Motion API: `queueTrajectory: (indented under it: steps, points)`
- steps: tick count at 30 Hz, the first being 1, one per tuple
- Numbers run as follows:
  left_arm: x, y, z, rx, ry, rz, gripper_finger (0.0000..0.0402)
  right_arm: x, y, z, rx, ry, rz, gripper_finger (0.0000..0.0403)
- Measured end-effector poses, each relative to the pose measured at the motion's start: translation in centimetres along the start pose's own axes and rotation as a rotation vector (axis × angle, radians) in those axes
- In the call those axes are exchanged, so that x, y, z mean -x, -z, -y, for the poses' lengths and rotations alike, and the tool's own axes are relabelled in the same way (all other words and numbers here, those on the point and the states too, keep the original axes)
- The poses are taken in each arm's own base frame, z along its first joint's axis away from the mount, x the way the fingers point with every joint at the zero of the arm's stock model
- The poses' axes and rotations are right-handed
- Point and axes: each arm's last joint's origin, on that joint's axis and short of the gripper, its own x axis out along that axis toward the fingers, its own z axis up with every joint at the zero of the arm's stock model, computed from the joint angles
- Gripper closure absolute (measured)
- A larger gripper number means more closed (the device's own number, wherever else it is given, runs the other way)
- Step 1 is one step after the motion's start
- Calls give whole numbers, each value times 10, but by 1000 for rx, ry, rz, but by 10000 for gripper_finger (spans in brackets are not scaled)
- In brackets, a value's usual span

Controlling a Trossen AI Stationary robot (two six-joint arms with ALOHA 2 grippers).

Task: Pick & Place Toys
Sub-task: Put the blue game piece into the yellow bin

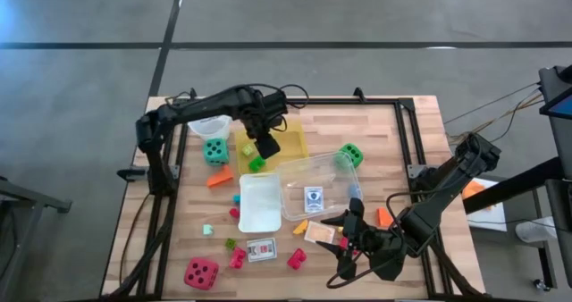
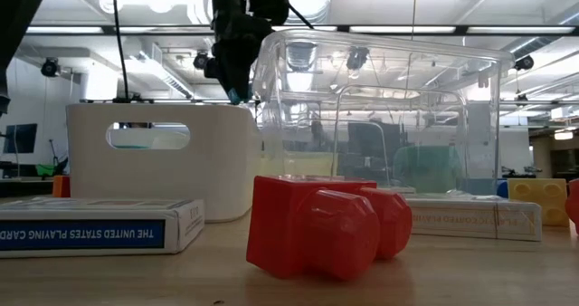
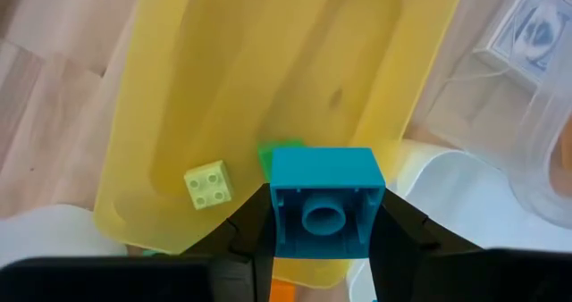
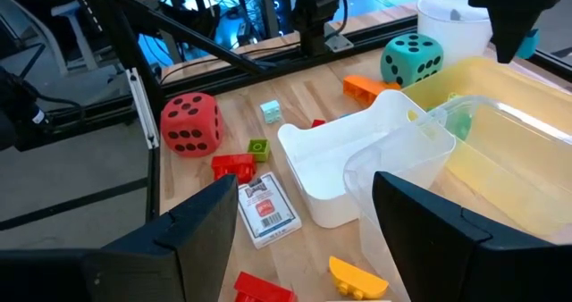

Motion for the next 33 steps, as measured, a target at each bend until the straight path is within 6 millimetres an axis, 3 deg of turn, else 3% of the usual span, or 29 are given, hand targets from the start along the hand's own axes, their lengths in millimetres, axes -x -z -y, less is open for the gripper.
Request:
queueTrajectory:
  steps: [11, 21, 33]
  points:
    - [-5, -2, -2, 7, 3, 21, 285, 0, 0, 0, 0, 0, 0, 147]
    - [-49, 1, -6, -63, 16, 42, 285, 0, 0, 0, 0, 0, 0, 147]
    - [-94, 18, -11, -119, 65, 5, 285, 0, 0, 0, 0, 0, 0, 147]
